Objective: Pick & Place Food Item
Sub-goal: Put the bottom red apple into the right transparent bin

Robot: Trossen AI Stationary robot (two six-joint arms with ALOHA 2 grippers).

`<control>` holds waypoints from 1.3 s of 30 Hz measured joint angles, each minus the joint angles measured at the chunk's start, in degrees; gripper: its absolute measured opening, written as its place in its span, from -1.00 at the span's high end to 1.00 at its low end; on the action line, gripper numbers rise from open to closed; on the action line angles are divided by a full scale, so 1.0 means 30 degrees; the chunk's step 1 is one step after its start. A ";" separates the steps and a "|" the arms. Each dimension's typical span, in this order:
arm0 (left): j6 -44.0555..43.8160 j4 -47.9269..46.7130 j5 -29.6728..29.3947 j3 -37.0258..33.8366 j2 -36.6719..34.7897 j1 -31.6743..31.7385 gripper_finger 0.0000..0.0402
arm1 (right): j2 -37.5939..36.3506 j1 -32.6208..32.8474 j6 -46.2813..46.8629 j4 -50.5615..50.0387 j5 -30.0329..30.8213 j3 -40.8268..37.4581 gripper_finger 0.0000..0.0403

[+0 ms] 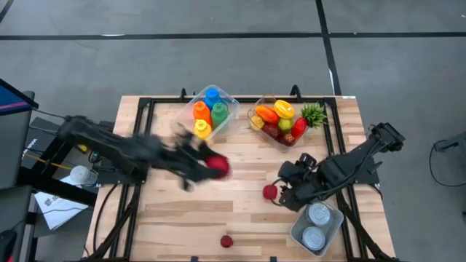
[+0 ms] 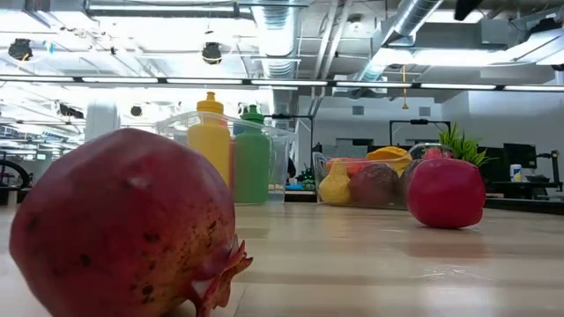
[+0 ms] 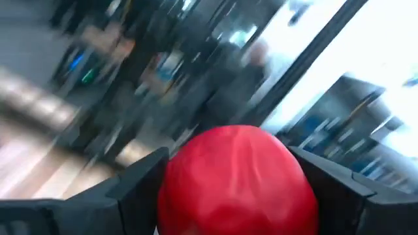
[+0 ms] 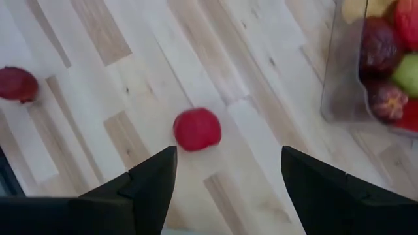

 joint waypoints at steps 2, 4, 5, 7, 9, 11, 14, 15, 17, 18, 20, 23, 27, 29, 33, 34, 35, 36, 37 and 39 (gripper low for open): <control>0.0005 0.0446 0.0051 0.0003 -0.2104 0.0072 -0.42 | 0.0007 -0.0385 -0.0620 0.0341 0.0032 0.0000 -0.32; 0.0005 0.0580 0.0131 0.0022 -0.3962 0.0116 -0.41 | 0.0007 -0.0862 -0.1329 0.0766 0.0035 0.0000 -0.32; 0.0005 0.0624 0.0304 0.0022 -0.4776 0.0116 -0.40 | 0.0007 -0.1083 -0.1696 0.0967 0.0035 0.0000 -0.32; 0.0027 0.0848 0.0838 0.0022 -0.6122 0.0116 -0.40 | 0.0007 -0.1551 -0.2366 0.1187 0.0035 0.0000 -0.32; 0.0304 0.1085 0.1051 0.0022 -0.7135 0.0066 -0.40 | 0.0007 -0.2014 -0.2912 0.1515 0.0035 0.0000 -0.32; 0.0738 0.1028 0.1066 0.0022 -0.7846 -0.0014 -0.41 | 0.0007 -0.2471 -0.3400 0.2067 0.0075 0.0000 -0.32; 0.1961 0.0896 0.1074 0.0022 -0.8117 0.0018 -0.41 | -0.0082 -0.2983 -0.5258 0.3970 0.0633 -0.0005 -0.32; 0.2500 0.0761 0.1074 0.0015 -0.8067 0.0087 -0.41 | -0.0269 -0.3077 -0.6571 0.4816 0.0853 -0.0029 -0.32; 0.3159 0.0739 0.0886 0.0015 -0.7653 0.0443 -0.40 | -0.0669 -0.3313 -1.0061 0.7220 0.0989 0.0022 -0.32; 0.3297 0.0728 0.0421 0.0015 -0.7419 0.0795 -0.40 | -0.0904 -0.3432 -1.1688 0.8525 0.0983 0.0029 -0.32; 0.2822 0.0712 0.0027 0.0004 -0.6686 0.1836 -0.40 | -0.1290 -0.3758 -1.4575 1.0627 0.0977 0.0007 -0.32; 0.1138 0.0784 0.1078 -0.0007 -0.5392 0.4149 -0.41 | -0.2049 -0.4353 -1.7155 1.2550 0.1007 0.0155 -0.32; -0.0666 0.1341 0.4443 -0.0004 -0.3147 0.7824 -0.40 | -0.3124 -0.5237 -1.8044 1.2744 0.1073 0.0993 -0.32; -0.0817 0.1874 0.5398 -0.0010 -0.1847 0.9561 -0.40 | -0.3782 -0.5504 -1.8054 1.2860 0.1070 0.1207 -0.32; -0.0316 0.3950 0.6904 0.0015 0.1358 1.2092 -0.39 | -0.5308 -0.5631 -1.8012 1.2830 0.1062 0.1235 -0.32; 0.0064 0.4507 0.6960 0.0015 0.2245 1.2364 -0.39 | -0.5615 -0.5631 -1.7932 1.2873 0.1067 0.1253 -0.32; 0.0362 0.4736 0.6974 -0.0002 0.3085 1.2509 -0.39 | -0.5899 -0.5631 -1.7801 1.2871 0.1059 0.1253 -0.32; 0.0750 0.5270 0.7017 -0.0001 0.3956 1.2618 -0.39 | -0.6121 -0.5631 -1.7686 1.2833 0.1062 0.1253 -0.32; 0.1158 0.5553 0.7005 0.0070 0.4745 1.2656 -0.39 | -0.6287 -0.5632 -1.7577 1.2845 0.1062 0.1253 -0.32; 0.1952 0.5551 0.6905 0.0538 0.6317 1.2654 -0.39 | -0.6526 -0.5709 -1.7280 1.2836 0.1059 0.1253 -0.32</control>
